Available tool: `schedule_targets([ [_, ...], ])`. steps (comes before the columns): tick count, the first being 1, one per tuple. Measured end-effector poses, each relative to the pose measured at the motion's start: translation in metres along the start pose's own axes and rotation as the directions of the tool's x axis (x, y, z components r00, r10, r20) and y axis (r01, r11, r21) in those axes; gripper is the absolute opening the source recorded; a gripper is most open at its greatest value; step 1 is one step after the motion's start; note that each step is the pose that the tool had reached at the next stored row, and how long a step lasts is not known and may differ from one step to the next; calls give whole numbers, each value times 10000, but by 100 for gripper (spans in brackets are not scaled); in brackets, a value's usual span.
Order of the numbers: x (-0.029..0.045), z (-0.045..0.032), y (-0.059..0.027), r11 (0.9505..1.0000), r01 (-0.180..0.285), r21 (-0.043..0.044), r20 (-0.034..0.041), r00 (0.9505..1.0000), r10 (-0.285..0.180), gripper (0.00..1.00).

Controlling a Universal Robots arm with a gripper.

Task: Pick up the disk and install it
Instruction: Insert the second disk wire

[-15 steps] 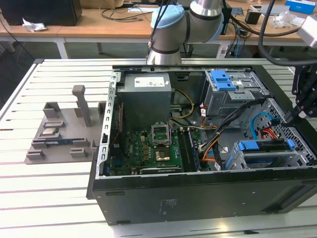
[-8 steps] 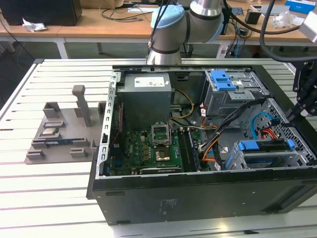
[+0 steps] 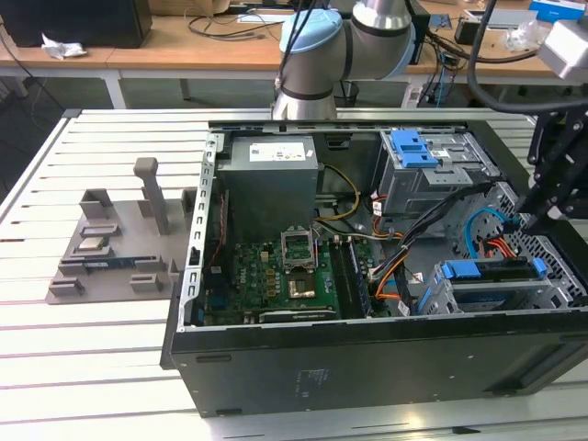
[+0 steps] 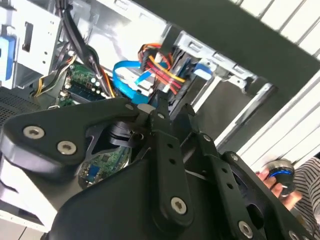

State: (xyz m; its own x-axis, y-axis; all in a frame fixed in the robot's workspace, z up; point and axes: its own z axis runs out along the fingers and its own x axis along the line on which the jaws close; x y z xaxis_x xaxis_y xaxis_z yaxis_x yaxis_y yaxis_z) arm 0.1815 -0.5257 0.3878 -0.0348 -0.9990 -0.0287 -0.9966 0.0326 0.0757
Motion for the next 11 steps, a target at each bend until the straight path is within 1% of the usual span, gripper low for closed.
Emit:
schedule_targets([
  [2, -6, 36, 50, 10000, 68, -2, -6, 10000, -68, 30],
  [5, -4, 120, 61, 9993, 370, -11, -27, 9993, -370, 30],
  [6, -3, 135, 61, 9992, 406, -12, -30, 9992, -406, 30],
  [11, -3, 135, 61, 9991, 414, -12, 37, 9991, -414, 30],
])
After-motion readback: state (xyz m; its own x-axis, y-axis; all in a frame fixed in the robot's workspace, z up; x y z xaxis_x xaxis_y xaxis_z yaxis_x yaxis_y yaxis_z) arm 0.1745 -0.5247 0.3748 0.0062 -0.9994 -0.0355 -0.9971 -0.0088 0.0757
